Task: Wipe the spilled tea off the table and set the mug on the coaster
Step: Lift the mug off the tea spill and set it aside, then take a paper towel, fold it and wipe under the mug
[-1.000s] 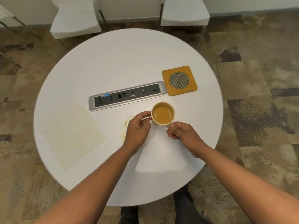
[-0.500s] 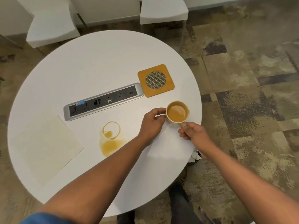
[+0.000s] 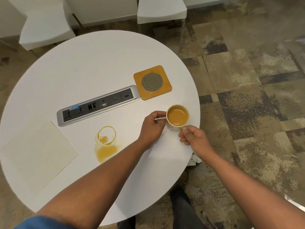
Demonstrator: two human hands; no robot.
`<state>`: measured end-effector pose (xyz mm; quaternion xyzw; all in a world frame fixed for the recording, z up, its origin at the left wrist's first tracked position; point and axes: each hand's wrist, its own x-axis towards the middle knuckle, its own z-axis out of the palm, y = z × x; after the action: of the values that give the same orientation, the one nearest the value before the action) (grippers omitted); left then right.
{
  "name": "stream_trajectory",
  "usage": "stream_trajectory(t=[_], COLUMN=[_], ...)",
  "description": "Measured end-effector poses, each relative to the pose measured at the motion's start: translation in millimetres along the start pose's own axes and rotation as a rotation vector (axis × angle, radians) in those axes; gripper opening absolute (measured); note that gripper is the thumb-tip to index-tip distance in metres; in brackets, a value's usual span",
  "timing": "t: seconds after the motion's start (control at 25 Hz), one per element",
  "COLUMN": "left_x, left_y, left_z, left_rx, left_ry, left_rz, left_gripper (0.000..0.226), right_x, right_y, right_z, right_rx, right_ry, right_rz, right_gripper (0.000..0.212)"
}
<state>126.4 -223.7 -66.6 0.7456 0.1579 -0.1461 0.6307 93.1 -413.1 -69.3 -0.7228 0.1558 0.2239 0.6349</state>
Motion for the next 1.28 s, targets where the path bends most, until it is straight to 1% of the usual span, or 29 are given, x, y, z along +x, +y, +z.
stream_trajectory(t=[0.08,0.12,0.16,0.24,0.32,0.36,0.4,0.48,0.6,0.68,0.8,0.88,1.0,1.08,1.16,1.28], left_x=[-1.7,-3.8,-6.6,-13.8,-23.0,-28.9,-34.8,-47.9,-70.2,-87.3,-116.9,-135.6,-161.0,-173.5,-179.9,-172.8], left_y=[-1.9,-3.8,-6.0,-10.6,-15.9,-19.5,-23.4,-33.8,-55.8,-72.1,-100.1,-122.1,-154.0,-171.4,-183.5,-188.7], left_z=[-0.6,-1.7,-4.4,-13.4,-28.3,-40.0,-52.6,-81.7,-134.9,-172.2,-225.3,-260.3,-302.4,-321.8,-339.6,-367.6], left_rx=[0.002,0.006,0.011,0.035,0.083,0.107,0.126,0.148,0.187,0.226,0.334,0.419,0.556,0.600,0.611,0.650], left_ry=[0.002,0.007,0.014,0.023,0.028,0.040,0.054,0.093,0.178,0.239,0.366,0.435,0.423,0.419,0.455,0.524], left_rz=[-0.009,-0.017,-0.026,-0.033,-0.021,-0.016,-0.017,-0.028,-0.054,-0.074,-0.057,-0.080,-0.154,-0.145,-0.111,-0.102], left_gripper=[0.032,0.033,0.033,0.035,0.036,0.037,0.037,0.037,0.035,0.035,0.032,0.034,0.046,0.053,0.057,0.061], right_x=[-4.1,-6.3,-9.6,-17.0,-22.7,-24.3,-25.3,-24.9,-19.3,-16.9,-17.1,-19.2,-21.8,-22.5,-23.2,-23.0], right_y=[2.3,3.7,5.0,4.9,0.0,-5.0,-10.5,-21.5,-33.6,-36.7,-35.5,-33.2,-30.4,-28.4,-26.5,-23.6], right_z=[2.5,3.9,5.7,10.0,18.2,27.2,37.3,63.4,114.4,152.4,211.7,255.4,320.6,357.6,388.5,416.4], right_rx=[-0.056,-0.107,-0.178,-0.362,-0.538,-0.601,-0.645,-0.684,-0.717,-0.801,-0.902,-0.962,-1.023,-1.081,-1.149,-1.291], right_ry=[0.052,0.093,0.152,0.326,0.491,0.519,0.511,0.425,0.207,0.085,-0.086,-0.207,-0.392,-0.504,-0.575,-0.626], right_rz=[-0.034,-0.063,-0.105,-0.233,-0.421,-0.501,-0.549,-0.581,-0.610,-0.633,-0.665,-0.690,-0.765,-0.800,-0.824,-0.892], right_gripper=[0.015,0.019,0.027,0.039,0.043,0.043,0.043,0.042,0.034,0.031,0.027,0.027,0.034,0.040,0.043,0.043])
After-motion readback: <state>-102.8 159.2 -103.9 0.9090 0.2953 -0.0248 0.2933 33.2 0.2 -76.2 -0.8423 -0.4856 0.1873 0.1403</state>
